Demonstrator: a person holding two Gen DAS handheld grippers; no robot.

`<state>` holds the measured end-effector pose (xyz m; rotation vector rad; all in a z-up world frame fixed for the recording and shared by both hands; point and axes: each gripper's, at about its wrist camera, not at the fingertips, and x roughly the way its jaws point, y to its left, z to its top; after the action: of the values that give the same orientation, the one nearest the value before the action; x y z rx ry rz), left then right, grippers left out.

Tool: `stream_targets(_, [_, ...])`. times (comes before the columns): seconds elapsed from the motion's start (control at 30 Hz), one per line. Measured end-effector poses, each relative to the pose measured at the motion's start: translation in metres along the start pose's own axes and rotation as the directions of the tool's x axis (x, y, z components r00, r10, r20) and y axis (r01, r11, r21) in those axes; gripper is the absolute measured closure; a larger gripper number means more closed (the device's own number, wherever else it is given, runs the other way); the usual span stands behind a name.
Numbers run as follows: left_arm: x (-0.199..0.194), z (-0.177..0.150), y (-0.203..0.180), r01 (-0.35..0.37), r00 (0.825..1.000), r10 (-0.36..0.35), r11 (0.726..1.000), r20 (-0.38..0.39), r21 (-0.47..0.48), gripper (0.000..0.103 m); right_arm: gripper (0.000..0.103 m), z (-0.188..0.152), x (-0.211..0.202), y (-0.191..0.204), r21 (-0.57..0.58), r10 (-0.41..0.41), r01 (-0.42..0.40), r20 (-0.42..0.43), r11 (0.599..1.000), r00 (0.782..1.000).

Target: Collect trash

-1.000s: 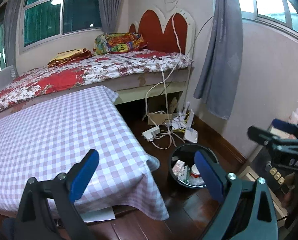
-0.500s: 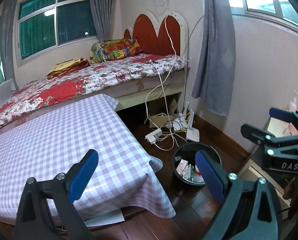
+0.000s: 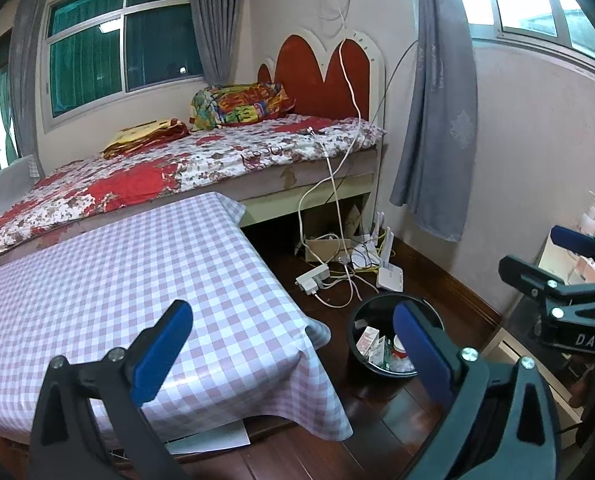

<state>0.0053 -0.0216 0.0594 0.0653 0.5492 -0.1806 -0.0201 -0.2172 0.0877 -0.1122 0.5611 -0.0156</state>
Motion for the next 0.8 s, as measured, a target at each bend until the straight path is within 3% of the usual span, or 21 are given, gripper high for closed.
stream_targets(0.8, [0.001,-0.0012,-0.0064,0.002,1.0,-0.002,0.999,-0.009,0.037,0.001,0.0,-0.006,0.0011,-0.0042,0.005,-0.007,0.007,0.005,1.0,1.0])
